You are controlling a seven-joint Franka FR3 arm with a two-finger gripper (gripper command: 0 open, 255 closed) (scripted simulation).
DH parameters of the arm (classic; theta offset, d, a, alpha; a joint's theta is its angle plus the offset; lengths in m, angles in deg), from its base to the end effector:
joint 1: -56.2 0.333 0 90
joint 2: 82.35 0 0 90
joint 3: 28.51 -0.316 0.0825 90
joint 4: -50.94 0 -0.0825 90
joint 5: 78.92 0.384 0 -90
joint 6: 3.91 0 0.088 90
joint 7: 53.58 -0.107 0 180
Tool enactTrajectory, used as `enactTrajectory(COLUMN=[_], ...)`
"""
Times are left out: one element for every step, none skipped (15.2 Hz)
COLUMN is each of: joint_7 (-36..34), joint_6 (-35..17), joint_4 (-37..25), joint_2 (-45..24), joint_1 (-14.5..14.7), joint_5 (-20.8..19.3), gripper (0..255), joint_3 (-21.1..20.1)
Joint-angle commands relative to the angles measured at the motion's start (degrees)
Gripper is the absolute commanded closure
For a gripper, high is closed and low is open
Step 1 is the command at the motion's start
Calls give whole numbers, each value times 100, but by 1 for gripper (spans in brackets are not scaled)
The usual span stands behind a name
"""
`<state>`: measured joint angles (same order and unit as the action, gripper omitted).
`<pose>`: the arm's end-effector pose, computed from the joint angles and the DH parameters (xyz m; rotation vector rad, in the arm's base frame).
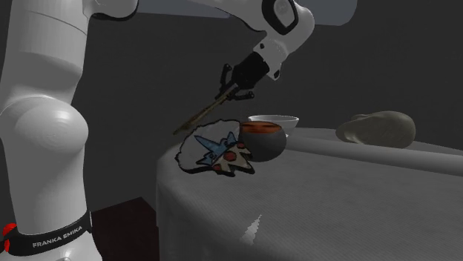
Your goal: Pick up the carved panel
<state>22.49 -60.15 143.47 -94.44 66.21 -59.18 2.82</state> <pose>0.5043 -0.1228 0.4881 -2.0605 -1.1080 0.4377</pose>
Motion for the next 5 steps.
enactTrajectory(joint_7=[-46,-66,-86,-90,-89], joint_6=[164,238,314,325,325], joint_4=[-163,-241,-320,-331,-332], joint_2=[3,2,-1,0,-1], joint_1=[-14,-22,-30,-31,-32], joint_5=[21,32,44,45,46], gripper=[255,255,255,255,255], joint_3=[5,7,10,10,10])
